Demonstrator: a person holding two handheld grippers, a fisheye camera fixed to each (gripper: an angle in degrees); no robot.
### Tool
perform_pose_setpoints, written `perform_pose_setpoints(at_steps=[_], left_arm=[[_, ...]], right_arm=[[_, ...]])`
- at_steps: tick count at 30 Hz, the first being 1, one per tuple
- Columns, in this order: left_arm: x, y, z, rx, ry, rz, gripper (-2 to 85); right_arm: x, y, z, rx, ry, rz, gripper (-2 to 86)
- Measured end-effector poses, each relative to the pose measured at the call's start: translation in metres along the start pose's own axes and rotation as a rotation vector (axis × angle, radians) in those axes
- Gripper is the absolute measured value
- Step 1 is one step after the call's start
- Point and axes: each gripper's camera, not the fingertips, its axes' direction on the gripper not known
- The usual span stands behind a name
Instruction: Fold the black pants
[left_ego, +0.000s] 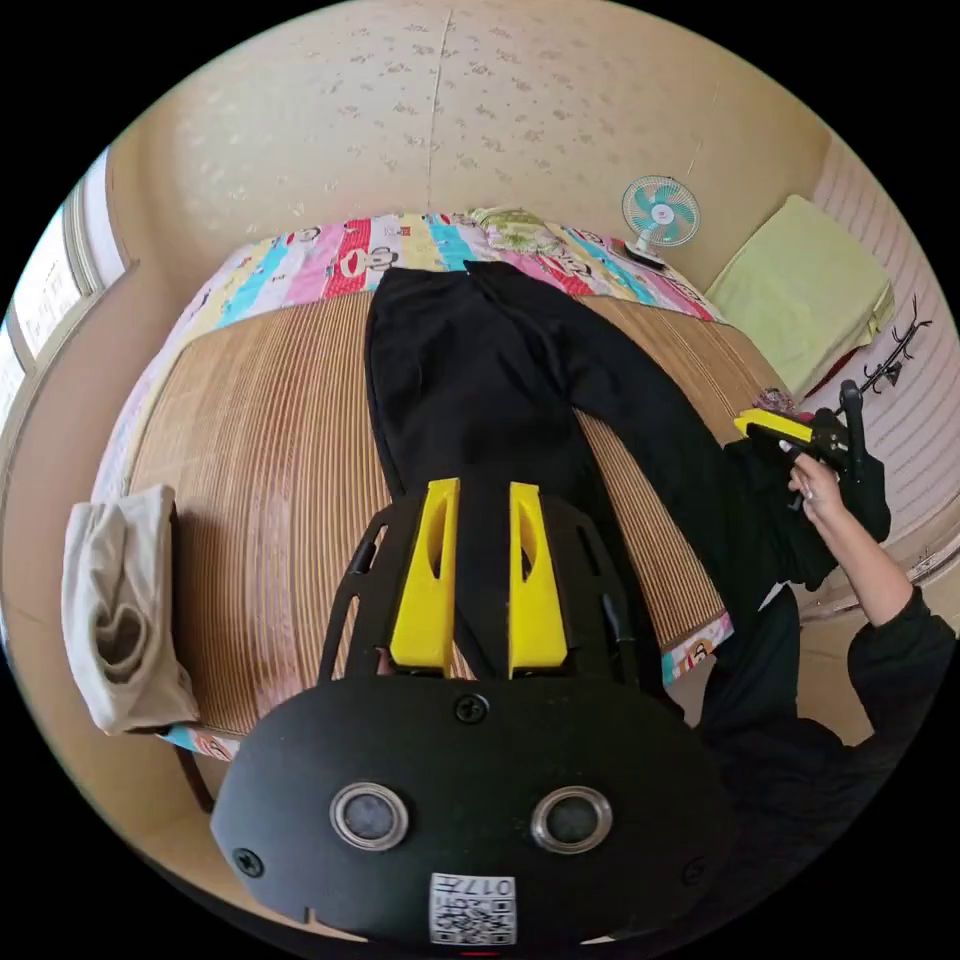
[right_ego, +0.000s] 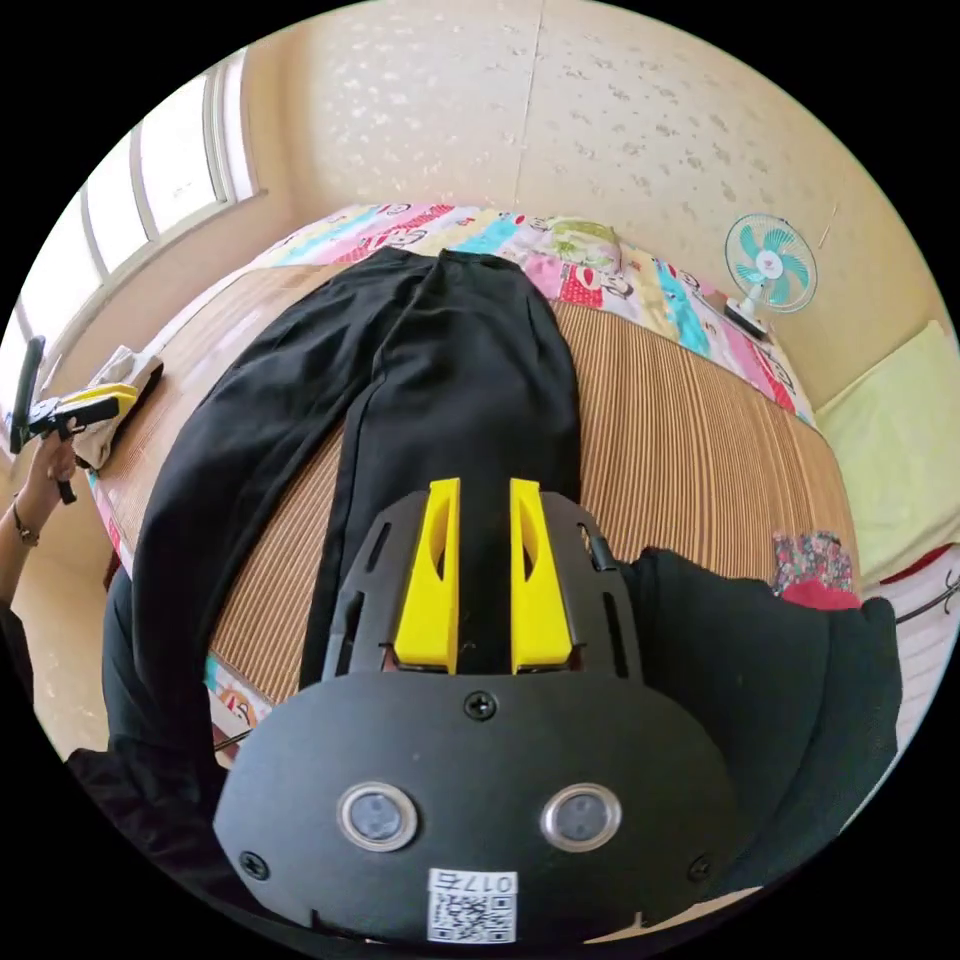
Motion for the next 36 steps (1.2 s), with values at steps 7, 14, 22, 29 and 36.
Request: perform_pose_setpoints(at_steps=[7,14,22,29,36], left_arm=[[0.002,0.142,0.004,-0.043,-0.001,-0.263,7.7],[0.020,0.204,-0.053,0.061,0.228,-0.536,8.2],[0.137,0.118,-0.055,0.020,0.459,-0.008,12.0],[0.177,0.132,-0.070,0.041,0.196,0.092,1.1],[0.095,0.162,-0.168,0.057,0.463,-0.082,0.7]], right_arm=[[-0.010,0.151,0.014,0.038,-0.080,0.205,8.3],[-0.015,0.208,-0.016,0.016,-0.189,0.224,1.5],[0.050,0.251,-0.079,0.146,-0.038,0.414,6.1],[0.144,0.275,-0.056,0.091,-0.270,0.669,11.9],[0.146,0.299,-0.117,0.280,-0.390,0.559,5.2]])
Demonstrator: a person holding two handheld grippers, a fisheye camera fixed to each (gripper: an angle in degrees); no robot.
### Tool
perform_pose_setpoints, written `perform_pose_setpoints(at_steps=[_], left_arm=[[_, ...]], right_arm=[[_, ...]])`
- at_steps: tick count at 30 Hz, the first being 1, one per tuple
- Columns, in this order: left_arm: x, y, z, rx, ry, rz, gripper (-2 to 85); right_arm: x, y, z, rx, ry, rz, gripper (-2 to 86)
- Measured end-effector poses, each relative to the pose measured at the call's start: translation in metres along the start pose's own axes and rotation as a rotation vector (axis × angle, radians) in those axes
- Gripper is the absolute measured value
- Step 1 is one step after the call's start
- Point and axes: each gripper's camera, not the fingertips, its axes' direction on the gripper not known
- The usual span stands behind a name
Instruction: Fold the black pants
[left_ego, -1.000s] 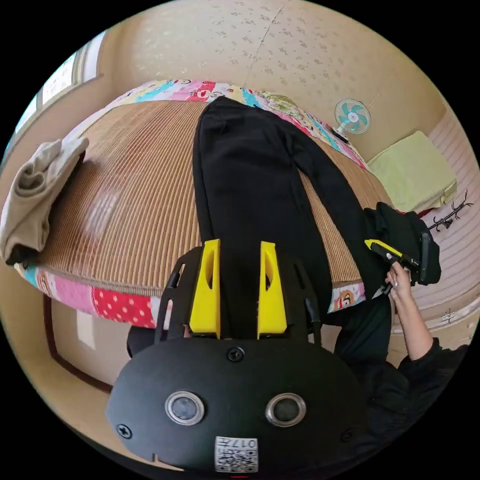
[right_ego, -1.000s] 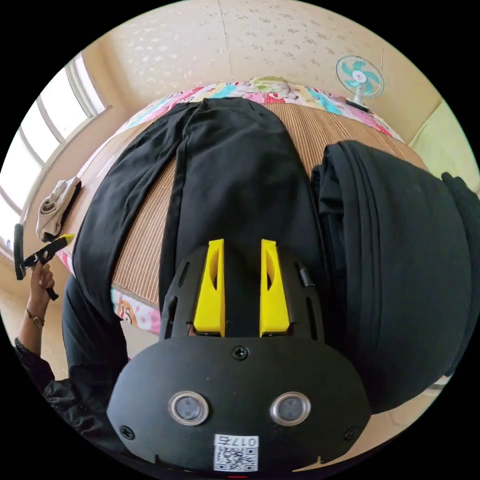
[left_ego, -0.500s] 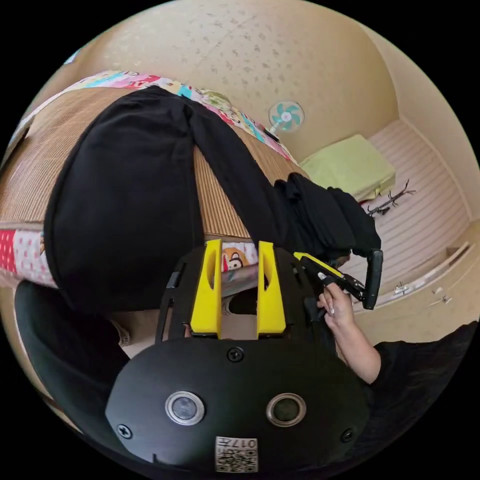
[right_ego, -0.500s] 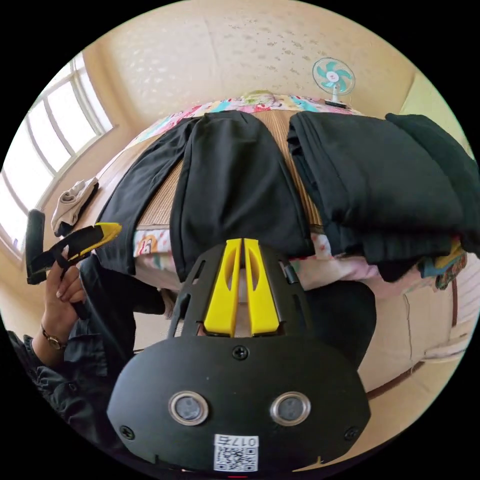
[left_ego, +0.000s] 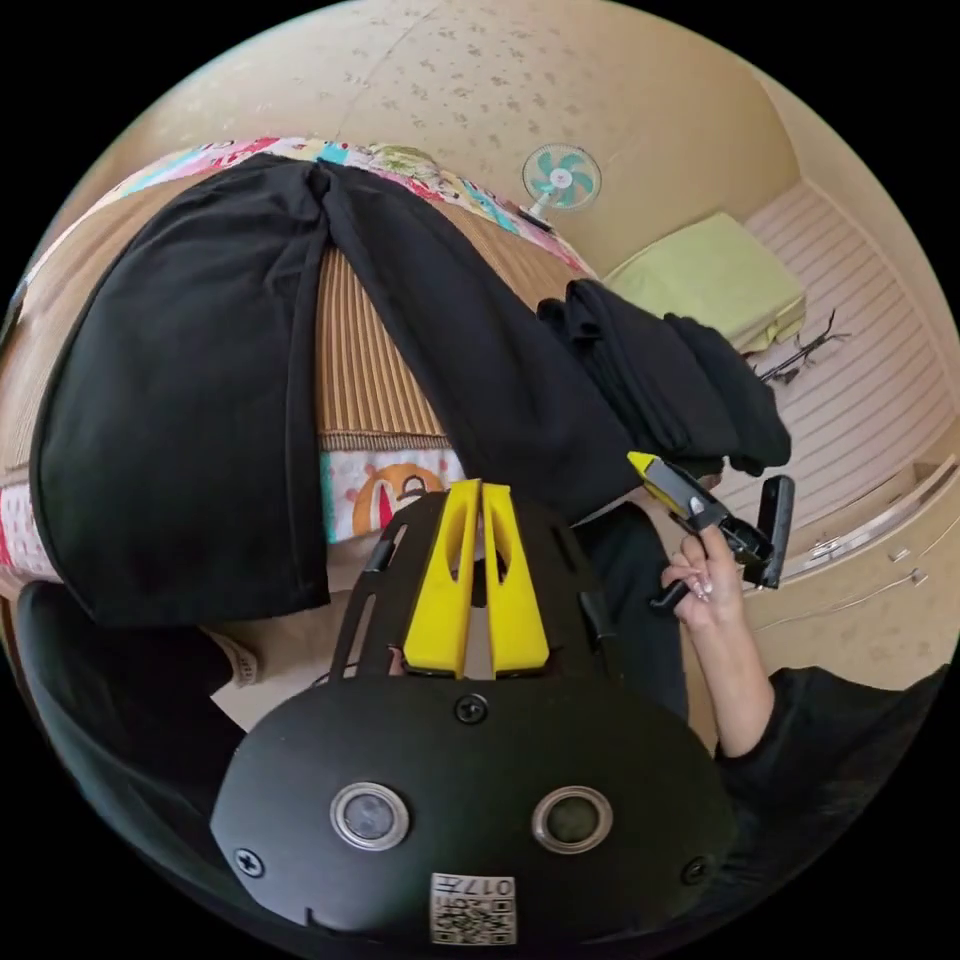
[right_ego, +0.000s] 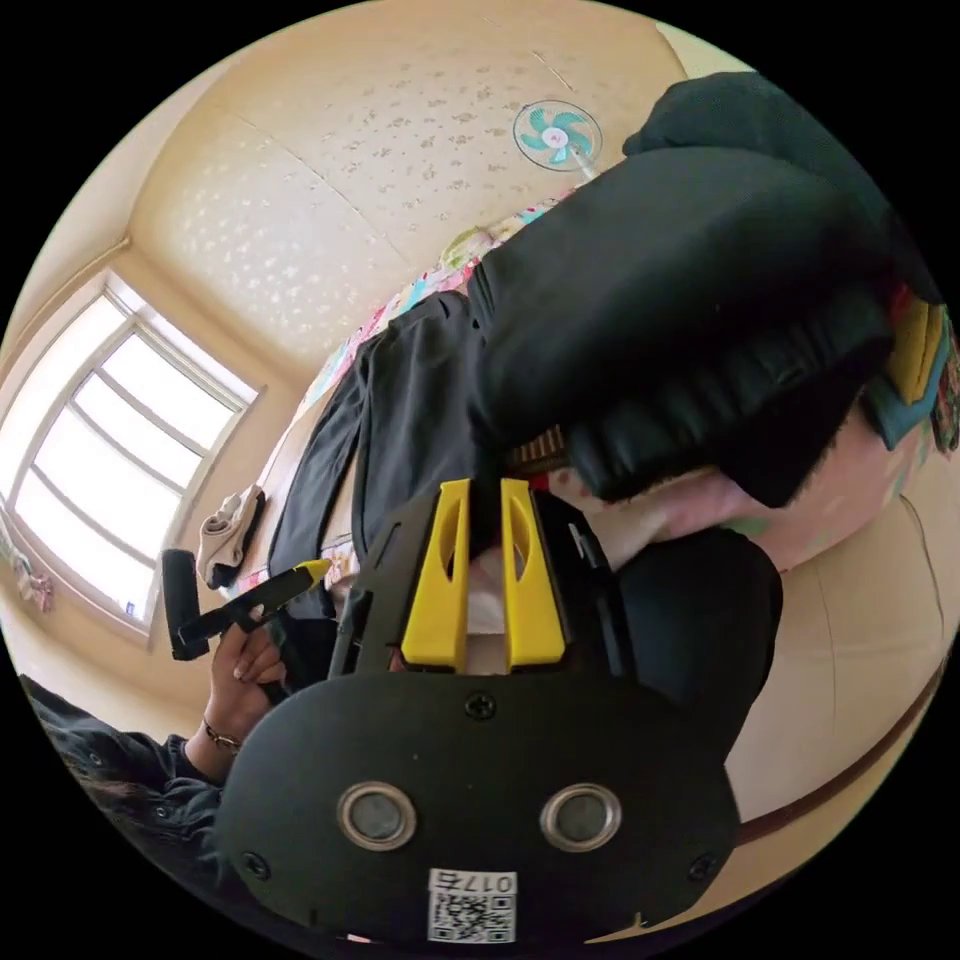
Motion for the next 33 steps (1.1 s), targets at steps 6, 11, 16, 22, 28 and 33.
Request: perform_pose_setpoints(at_steps=[6,11,16,22,28,33], left_arm=[[0.034,-0.041,-0.125,0.153,0.198,0.083,13.8],[0.052,-0.097,-0.105,-0.089,0.284,0.100,15.5],[0.035,-0.068,-0.090,-0.129,0.291,0.064,1.1],[0.033,-0.041,-0.124,-0.066,0.261,0.026,-0.5],[0.038,-0.054,-0.159,-0.071,0.333,0.013,-0.7],[0.039,-0.062,-0.189,-0.068,0.377,0.008,-0.6]], right_arm=[[-0.105,0.005,-0.051,0.015,-0.014,-0.419,3.7],[-0.155,0.014,-0.039,-0.059,-0.155,-0.638,3.7],[-0.153,-0.001,-0.022,-0.318,-0.132,-0.832,4.2],[-0.132,-0.125,-0.017,-0.397,-0.061,-0.817,10.4],[-0.063,-0.323,0.109,-0.391,-0.214,-0.260,15.8],[-0.005,-0.396,0.213,-0.341,-0.178,0.072,16.6]])
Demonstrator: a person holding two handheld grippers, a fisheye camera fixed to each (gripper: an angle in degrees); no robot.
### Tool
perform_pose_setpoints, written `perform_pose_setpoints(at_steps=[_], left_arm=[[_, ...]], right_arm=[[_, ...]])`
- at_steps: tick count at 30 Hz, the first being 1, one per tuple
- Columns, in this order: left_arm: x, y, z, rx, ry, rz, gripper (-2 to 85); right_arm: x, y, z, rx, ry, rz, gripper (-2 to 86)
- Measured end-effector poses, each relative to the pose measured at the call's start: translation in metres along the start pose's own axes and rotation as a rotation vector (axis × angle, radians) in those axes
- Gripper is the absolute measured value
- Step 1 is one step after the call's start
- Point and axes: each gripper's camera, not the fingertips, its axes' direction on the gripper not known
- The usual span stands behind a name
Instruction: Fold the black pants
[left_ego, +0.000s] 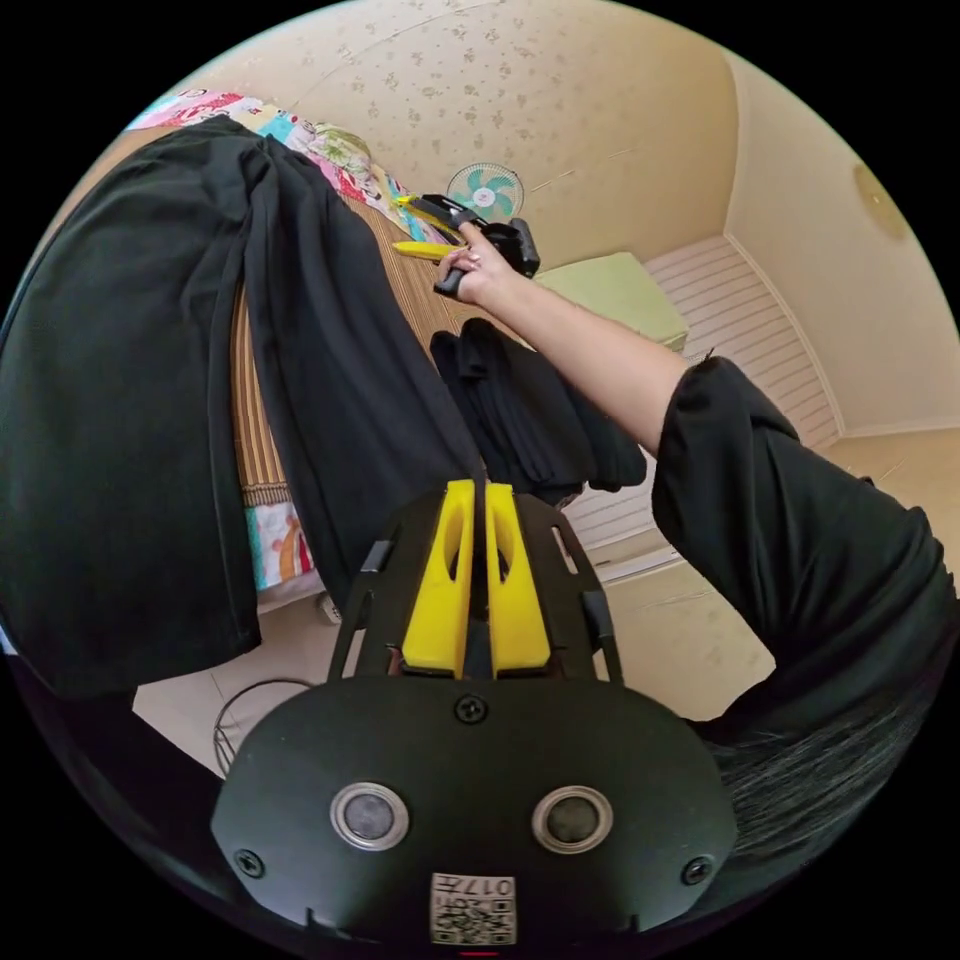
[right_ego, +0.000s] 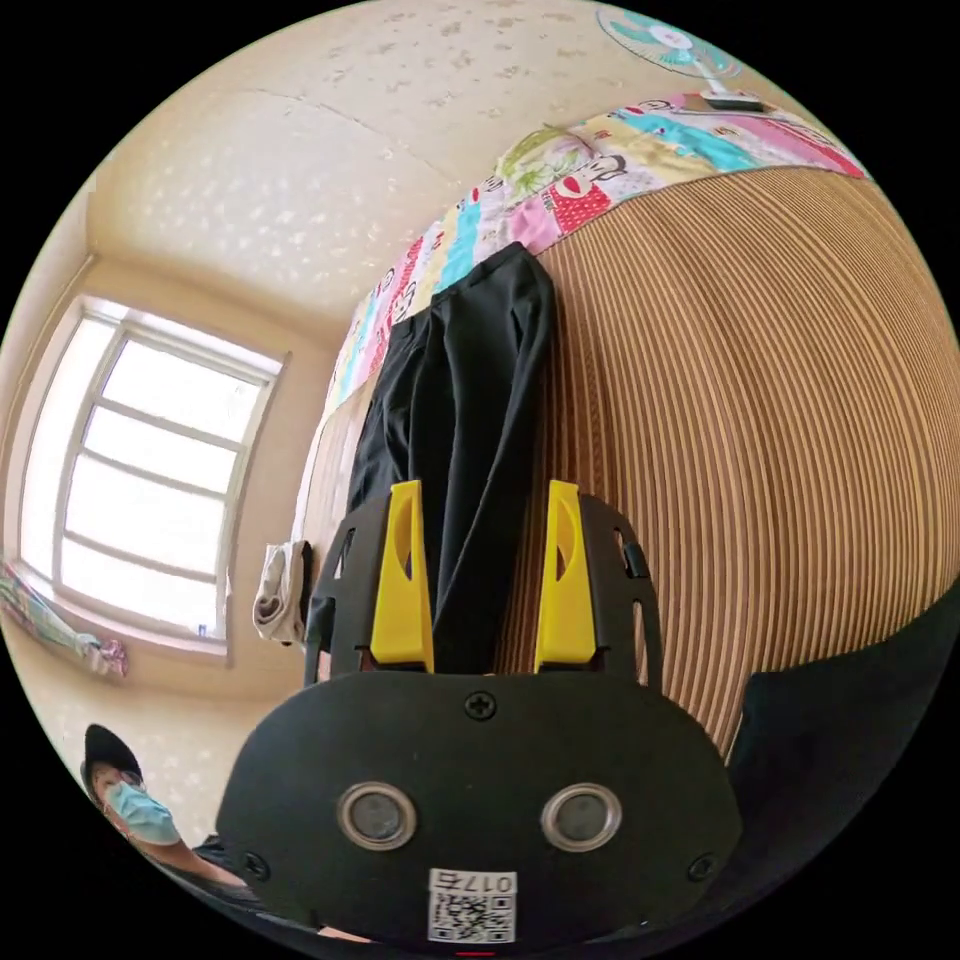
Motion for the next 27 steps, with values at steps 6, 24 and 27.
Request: perform_pose_setpoints(at_steps=[6,24,27], left_arm=[[0.005,-0.006,-0.030,-0.064,0.054,0.006,-0.6],[-0.022,-0.005,-0.192,-0.373,-0.005,0.247,4.5],[-0.044,0.003,-0.204,-0.359,-0.017,0.133,6.6]], right_arm=[[0.034,-0.050,0.049,0.160,-0.054,0.160,11.4],[-0.188,-0.025,0.249,-0.124,-0.363,-0.255,2.6],[-0.175,0.008,0.280,-0.285,-0.427,-0.285,3.3]])
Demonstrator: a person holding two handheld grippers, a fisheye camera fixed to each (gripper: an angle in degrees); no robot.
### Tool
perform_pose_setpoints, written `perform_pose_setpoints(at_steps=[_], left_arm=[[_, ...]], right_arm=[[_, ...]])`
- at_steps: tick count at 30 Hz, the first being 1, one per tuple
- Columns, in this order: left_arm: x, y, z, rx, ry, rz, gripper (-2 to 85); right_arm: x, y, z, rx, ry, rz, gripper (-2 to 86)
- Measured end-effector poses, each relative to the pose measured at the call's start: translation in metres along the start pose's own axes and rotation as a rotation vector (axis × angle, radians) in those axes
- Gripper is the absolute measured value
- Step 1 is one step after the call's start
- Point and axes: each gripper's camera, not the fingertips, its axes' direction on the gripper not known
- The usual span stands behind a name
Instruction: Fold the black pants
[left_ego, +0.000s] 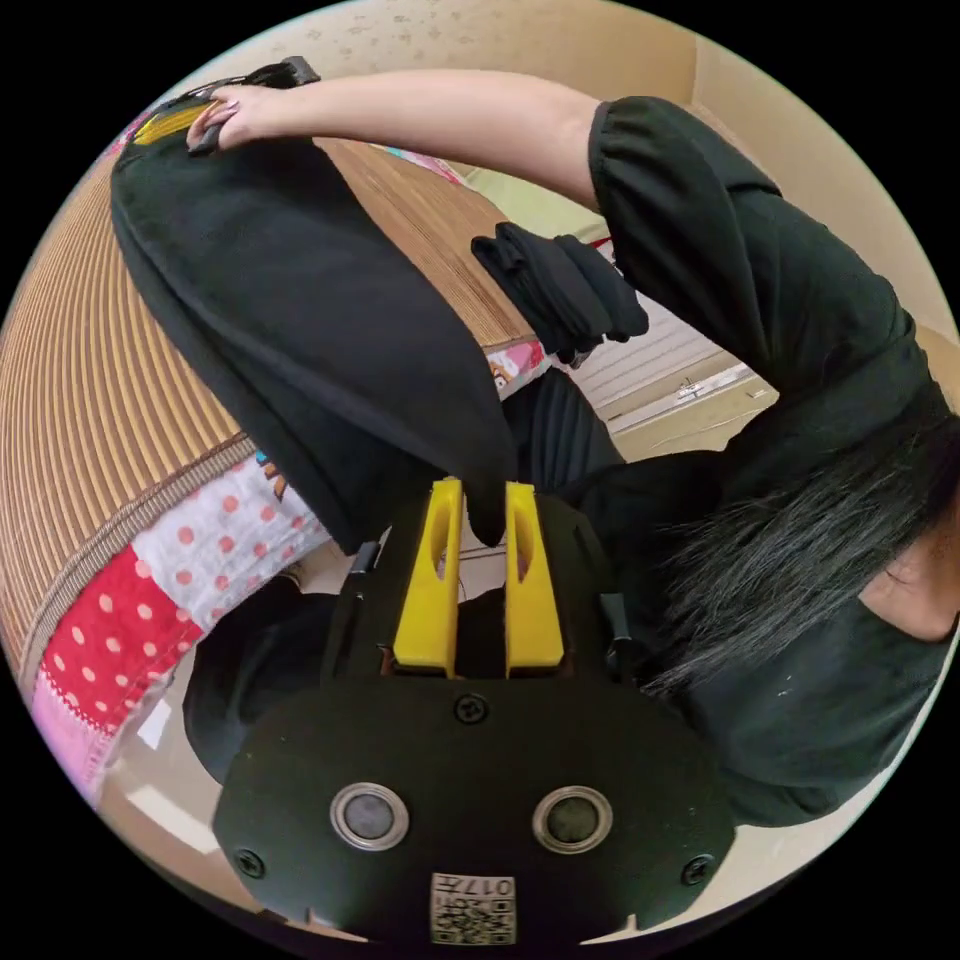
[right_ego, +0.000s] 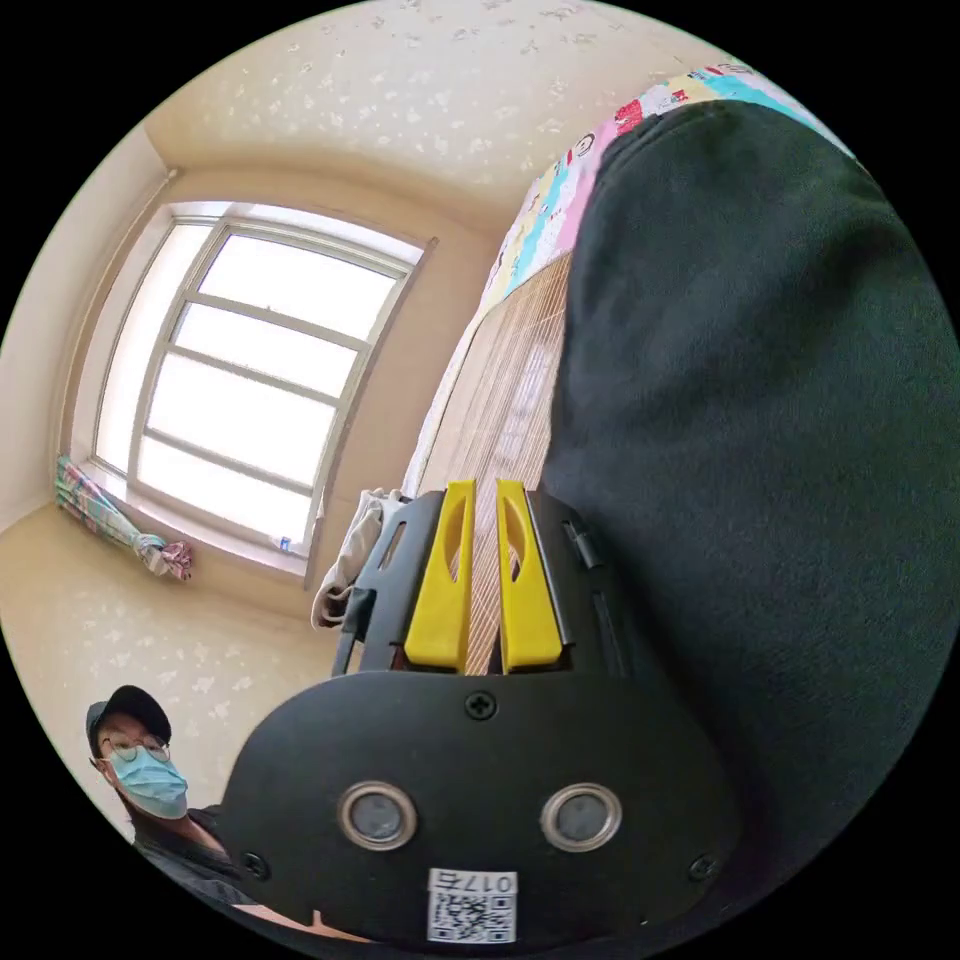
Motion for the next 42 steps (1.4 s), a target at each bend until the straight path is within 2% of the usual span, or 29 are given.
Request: perform_pose_setpoints(at_steps=[3,6,8,11,14,17,18,20,22,24,26,28,30,32,33,34,36,38,40,42], left_arm=[[-0.017,0.006,-0.025,0.186,0.052,-0.121,6.9],[-0.023,0.001,-0.043,0.378,0.059,-0.199,7.2],[-0.017,-0.013,-0.041,0.392,0.022,-0.196,7.6],[-0.007,-0.045,-0.023,0.307,-0.137,-0.277,8.2],[0.009,-0.072,-0.005,0.286,-0.191,-0.269,7.9],[0.022,-0.084,0.006,0.298,-0.262,-0.289,4.1],[0.029,-0.081,0.003,0.320,-0.257,-0.250,2.6],[0.033,-0.061,-0.014,0.436,-0.134,-0.189,2.1],[0.022,-0.028,-0.036,0.582,-0.005,-0.203,2.4],[0.010,-0.015,-0.041,0.582,-0.070,-0.327,3.8],[0.009,-0.008,-0.042,0.614,-0.188,-0.409,7.7],[0.010,-0.021,-0.030,0.605,-0.196,-0.391,11.7],[0.010,-0.039,-0.012,0.543,-0.176,-0.372,12.0],[0.016,-0.046,-0.004,0.533,-0.289,-0.427,9.9],[0.021,-0.050,0.000,0.520,-0.376,-0.445,6.9],[0.026,-0.054,0.005,0.512,-0.387,-0.423,4.5],[0.028,-0.059,0.012,0.498,-0.329,-0.394,2.5],[0.039,-0.059,0.017,0.473,-0.282,-0.335,1.9],[0.055,-0.057,0.030,0.385,-0.148,-0.223,2.0],[0.054,-0.052,0.045,0.305,-0.097,-0.237,3.0]], right_arm=[[-0.017,0.042,-0.013,-0.079,0.043,-0.104,4.8],[-0.052,0.099,-0.054,-0.172,0.213,-0.265,6.9],[-0.069,0.160,-0.101,-0.147,0.401,-0.309,7.9],[-0.063,0.243,-0.154,-0.085,0.530,-0.231,10.4],[-0.041,0.331,-0.180,-0.019,0.555,-0.127,12.4],[-0.037,0.394,-0.173,-0.001,0.519,-0.106,10.9],[-0.042,0.403,-0.169,0.011,0.514,-0.128,10.3],[-0.065,0.432,-0.151,0.030,0.573,-0.215,5.2],[-0.086,0.451,-0.140,0.058,0.582,-0.298,4.3],[-0.098,0.464,-0.130,0.076,0.605,-0.345,4.0],[-0.090,0.465,-0.122,0.073,0.736,-0.260,4.9],[-0.079,0.459,-0.129,0.089,0.700,-0.180,7.2],[-0.068,0.452,-0.139,0.126,0.567,-0.124,9.4],[-0.055,0.441,-0.138,0.118,0.456,-0.107,9.8],[-0.054,0.438,-0.136,0.109,0.457,-0.105,8.6],[-0.052,0.432,-0.132,0.071,0.484,-0.100,6.3],[-0.055,0.429,-0.133,0.030,0.489,-0.124,4.4],[-0.061,0.437,-0.155,0.054,0.404,-0.118,3.6],[-0.065,0.451,-0.178,0.061,0.321,-0.103,3.4],[-0.069,0.473,-0.190,0.030,0.349,-0.126,3.4]])
